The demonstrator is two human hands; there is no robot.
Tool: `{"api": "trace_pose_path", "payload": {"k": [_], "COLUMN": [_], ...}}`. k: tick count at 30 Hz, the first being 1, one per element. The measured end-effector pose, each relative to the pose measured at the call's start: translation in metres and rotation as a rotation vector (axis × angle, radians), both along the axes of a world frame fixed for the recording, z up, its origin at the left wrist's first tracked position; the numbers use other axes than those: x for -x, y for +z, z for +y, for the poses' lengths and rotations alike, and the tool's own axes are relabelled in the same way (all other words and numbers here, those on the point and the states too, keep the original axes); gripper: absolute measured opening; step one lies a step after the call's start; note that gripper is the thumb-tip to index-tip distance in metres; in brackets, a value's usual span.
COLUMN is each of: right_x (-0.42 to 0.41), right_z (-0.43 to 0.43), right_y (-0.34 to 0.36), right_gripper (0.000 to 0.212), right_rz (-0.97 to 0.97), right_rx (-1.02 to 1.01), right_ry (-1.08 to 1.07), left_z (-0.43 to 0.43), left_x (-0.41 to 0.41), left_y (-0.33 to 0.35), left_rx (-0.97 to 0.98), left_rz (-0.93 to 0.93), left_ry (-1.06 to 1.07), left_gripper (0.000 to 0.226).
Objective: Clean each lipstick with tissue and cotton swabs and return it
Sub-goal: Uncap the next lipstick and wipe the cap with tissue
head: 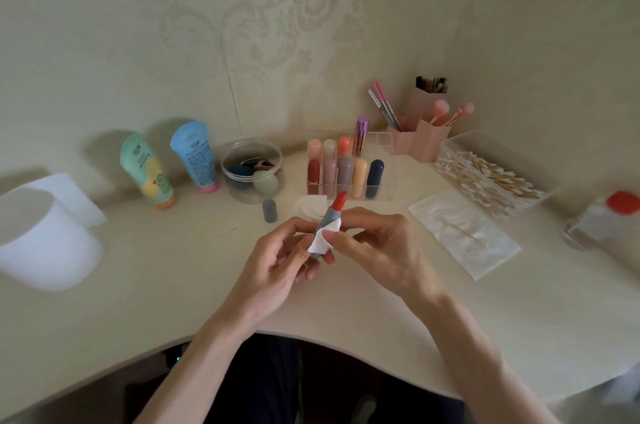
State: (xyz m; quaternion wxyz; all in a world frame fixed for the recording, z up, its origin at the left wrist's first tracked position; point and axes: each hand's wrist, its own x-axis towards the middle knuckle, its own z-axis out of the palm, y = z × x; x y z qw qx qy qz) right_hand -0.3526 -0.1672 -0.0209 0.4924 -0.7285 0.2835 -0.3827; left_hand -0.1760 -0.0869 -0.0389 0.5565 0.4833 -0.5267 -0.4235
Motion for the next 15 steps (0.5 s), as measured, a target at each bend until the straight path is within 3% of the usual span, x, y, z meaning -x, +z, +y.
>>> {"api": "trace_pose_path", "payload": {"k": [8, 15], "right_x": [-0.0084, -0.0078], "right_z": [0.0055, 0.0082], "right_y": [-0.0110, -0.0084], "right_gripper": [0.005, 0.011], "right_rz": [-0.114, -0.170], "right_rx": [-0.119, -0.215], "right_ry": [-0.126, -0.179], "left_z": [-0.0019, -0.0019], "left_x": [0.0058, 0.0060], "left_y": [0.0031, 0.0016], "left_rx": [-0.028, -0.003], "left_rz": [0.118, 0.036], "left_ry": [0.057, 0.093], "left_gripper": [0.031, 0.021]}}
